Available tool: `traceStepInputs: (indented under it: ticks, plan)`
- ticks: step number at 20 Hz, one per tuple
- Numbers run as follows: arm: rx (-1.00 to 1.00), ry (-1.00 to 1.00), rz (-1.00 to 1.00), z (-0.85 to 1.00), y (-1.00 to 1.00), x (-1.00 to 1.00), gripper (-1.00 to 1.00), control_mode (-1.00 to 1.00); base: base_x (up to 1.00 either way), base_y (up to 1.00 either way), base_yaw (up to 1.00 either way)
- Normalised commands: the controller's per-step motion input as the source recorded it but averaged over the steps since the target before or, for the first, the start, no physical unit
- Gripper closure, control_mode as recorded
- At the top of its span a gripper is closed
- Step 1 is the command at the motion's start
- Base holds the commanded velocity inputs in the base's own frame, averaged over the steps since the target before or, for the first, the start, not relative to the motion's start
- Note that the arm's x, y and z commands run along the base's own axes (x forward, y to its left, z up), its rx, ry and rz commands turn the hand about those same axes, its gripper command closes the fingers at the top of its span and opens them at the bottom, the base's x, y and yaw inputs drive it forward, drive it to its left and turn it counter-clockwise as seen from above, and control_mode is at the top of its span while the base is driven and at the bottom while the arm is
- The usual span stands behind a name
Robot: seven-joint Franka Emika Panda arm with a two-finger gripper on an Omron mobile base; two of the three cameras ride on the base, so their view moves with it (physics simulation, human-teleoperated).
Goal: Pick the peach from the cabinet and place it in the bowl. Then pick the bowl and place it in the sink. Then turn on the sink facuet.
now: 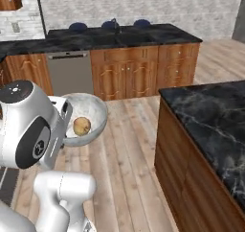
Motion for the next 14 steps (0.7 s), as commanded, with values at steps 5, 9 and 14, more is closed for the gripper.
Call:
traceStepInputs:
  ticks: [5,9,14]
  plan:
    - [0.00,0.00,0.00,0.00,0.00,0.00,1.00,1.00,1.00,0.10,0.31]
    - [0.00,0.00,0.00,0.00,0.00,0.00,1.00,1.00,1.00,0.00,0.29]
    - [0.00,0.00,0.00,0.00,0.00,0.00,1.00,1.00,1.00,-0.03,0.24]
